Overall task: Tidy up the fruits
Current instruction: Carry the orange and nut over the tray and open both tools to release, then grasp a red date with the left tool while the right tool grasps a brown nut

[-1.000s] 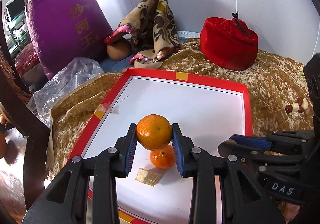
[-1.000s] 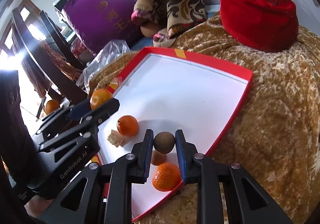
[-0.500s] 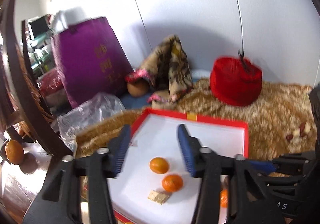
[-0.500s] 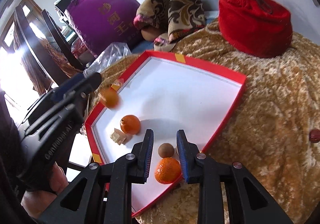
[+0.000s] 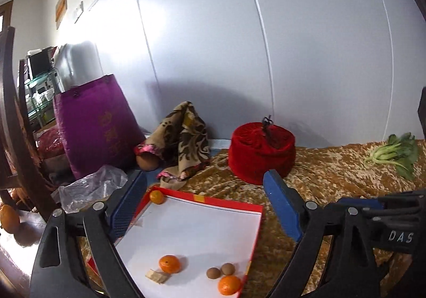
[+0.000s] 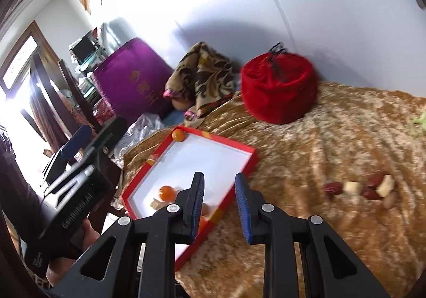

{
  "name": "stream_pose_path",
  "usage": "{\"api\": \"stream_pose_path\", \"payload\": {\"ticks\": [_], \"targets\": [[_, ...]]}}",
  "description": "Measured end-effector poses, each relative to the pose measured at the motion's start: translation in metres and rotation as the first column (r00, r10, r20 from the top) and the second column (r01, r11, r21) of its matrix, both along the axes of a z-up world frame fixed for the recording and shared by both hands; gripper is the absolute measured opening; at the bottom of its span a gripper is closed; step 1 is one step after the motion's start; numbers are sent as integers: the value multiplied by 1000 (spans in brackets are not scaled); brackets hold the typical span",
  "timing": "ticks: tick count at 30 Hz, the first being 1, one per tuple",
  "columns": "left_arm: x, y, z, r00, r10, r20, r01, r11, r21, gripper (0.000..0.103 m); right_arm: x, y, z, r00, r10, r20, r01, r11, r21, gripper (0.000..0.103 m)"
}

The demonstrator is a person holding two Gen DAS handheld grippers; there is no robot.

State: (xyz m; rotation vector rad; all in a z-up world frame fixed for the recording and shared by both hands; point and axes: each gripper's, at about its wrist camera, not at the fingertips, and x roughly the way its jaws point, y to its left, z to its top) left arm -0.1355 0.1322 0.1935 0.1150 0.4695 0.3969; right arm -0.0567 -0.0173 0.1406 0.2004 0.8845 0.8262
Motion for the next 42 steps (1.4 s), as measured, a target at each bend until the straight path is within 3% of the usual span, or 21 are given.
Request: {"api": "stream_pose_path", "payload": {"ticks": [4, 7, 13, 18, 23, 27, 31, 34, 37, 40, 42], "targets": [[28, -34, -24, 987, -104, -120, 102, 995, -24, 97, 13, -49, 2, 995, -95, -27, 95, 995, -24, 28], [53, -57, -50, 951, -183, -250, 172, 983, -66, 97, 31, -93, -8, 979, -177, -106, 171, 984, -58, 30], [95, -96, -98, 856, -272, -439, 272, 960, -65, 97, 74, -169, -60, 873, -336, -354, 317, 942, -111, 30], [110, -102, -119, 809, -322, -492, 348, 937, -41, 97, 93, -178, -96, 821, -341, -458, 321, 939, -126, 30], [121, -100, -134, 792, -357, -495, 394, 919, -31, 96, 104, -171, -114, 803, -362, -474, 326, 932, -158, 30], [123, -110, -135, 754, -451, -477, 478, 875, -72, 96, 109, -162, -122, 808, -373, -457, 314, 928, -202, 30], [124, -122, -140, 723, -496, -481, 537, 841, -62, 96, 114, -154, -127, 809, -385, -445, 316, 922, -223, 30], [130, -125, -146, 694, -527, -490, 560, 823, -91, 87, 117, -150, -131, 812, -390, -433, 314, 919, -240, 30], [134, -128, -151, 654, -581, -484, 602, 787, -131, 84, 119, -150, -131, 811, -390, -436, 319, 919, -231, 30], [138, -131, -155, 622, -604, -498, 636, 761, -128, 82, 122, -153, -134, 801, -387, -456, 325, 922, -212, 30], [140, -134, -160, 604, -611, -512, 647, 751, -132, 75, 123, -152, -137, 800, -369, -473, 308, 929, -204, 33]]}}
